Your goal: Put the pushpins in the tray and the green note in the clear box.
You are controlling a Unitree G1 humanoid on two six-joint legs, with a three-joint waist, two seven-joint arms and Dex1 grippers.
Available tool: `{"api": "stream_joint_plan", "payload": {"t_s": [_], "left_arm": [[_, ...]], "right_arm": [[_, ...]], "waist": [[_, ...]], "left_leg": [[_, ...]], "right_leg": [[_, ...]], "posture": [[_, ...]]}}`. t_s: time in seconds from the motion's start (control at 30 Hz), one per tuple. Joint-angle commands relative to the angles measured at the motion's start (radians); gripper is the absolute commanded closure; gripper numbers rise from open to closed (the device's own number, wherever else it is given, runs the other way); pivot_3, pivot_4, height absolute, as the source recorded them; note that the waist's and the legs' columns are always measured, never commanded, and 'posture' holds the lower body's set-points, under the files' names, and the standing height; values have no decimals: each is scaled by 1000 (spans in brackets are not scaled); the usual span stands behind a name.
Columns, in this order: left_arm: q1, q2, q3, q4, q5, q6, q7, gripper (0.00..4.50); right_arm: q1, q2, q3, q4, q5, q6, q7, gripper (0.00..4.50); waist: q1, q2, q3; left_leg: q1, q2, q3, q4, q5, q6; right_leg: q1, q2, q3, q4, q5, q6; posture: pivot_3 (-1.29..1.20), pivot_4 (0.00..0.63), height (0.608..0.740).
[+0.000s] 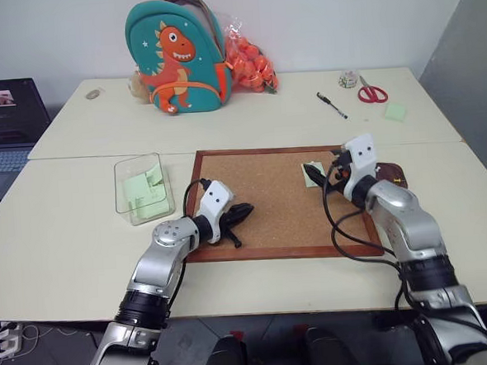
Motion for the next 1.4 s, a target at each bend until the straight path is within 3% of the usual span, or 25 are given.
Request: {"api": "stream_joint_plan", "payload": {"t_s": [0.03, 0.47, 0.5, 1.2, 1.4], "left_arm": [[37, -3, -25, -9, 6, 25, -13, 4470], [64, 5, -27, -49, 8, 35, -21, 4470], [64, 5, -28, -49, 8, 34, -21, 4500], [82, 10, -35, -70, 12, 39, -24, 4500], [90, 12, -38, -75, 13, 42, -23, 4500]], "right_arm": [[-76, -1, -24, 108, -19, -5, -19, 0], [-145, 32, -3, 320, -65, -134, 20, 0], [-148, 35, -5, 331, -67, -142, 20, 354], [-182, 56, -17, 425, -80, -211, 18, 4314], [-181, 54, -18, 425, -80, -209, 21, 4459]], "waist": [[1, 0, 0], [-3, 0, 0], [-3, 0, 0], [-5, 0, 0], [-5, 0, 0]], "left_leg": [[0, 0, -1, 0, 0, 0], [0, 0, 1, 0, 0, 0], [0, 0, 1, 0, 0, 0], [0, 0, 1, 0, 0, 0], [0, 0, 1, 0, 0, 0]], "right_leg": [[0, 0, -1, 0, 0, 0], [-1, -1, 0, 0, 0, 0], [-1, -1, 0, 0, 0, 0], [-1, -1, 0, 0, 0, 0], [-1, -1, 0, 0, 0, 0]], "posture": [[0, 150, 740], [0, 150, 740], [0, 150, 740], [0, 150, 740], [0, 150, 740]]}}
